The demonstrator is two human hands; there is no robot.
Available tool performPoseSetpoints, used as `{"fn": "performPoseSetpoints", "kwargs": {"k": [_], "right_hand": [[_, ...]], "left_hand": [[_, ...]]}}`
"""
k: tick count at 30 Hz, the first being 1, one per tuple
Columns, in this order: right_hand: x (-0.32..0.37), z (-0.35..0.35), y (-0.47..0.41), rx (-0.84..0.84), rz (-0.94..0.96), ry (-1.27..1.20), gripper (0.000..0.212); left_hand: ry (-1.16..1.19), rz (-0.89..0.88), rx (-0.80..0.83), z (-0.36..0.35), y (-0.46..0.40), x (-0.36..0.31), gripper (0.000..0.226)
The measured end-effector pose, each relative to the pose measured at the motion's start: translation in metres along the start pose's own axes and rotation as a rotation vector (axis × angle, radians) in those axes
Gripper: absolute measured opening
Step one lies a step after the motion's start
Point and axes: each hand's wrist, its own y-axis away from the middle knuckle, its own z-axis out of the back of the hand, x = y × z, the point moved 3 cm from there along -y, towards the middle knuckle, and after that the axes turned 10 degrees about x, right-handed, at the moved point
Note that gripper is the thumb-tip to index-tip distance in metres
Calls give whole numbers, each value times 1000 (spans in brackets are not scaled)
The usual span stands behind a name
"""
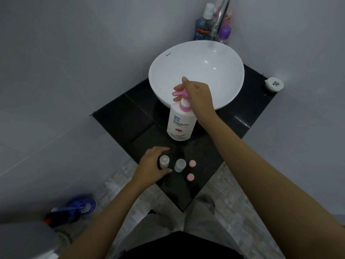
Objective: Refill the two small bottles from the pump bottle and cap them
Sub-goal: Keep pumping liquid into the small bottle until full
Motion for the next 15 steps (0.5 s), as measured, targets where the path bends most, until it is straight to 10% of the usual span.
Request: {"fn": "performPoseSetpoints", "kwargs": {"k": [15], "right_hand": [[3,-1,4,-5,-14,25,41]], "left_hand": [[-317,-88,132,-6,-19,-36,36]]}}
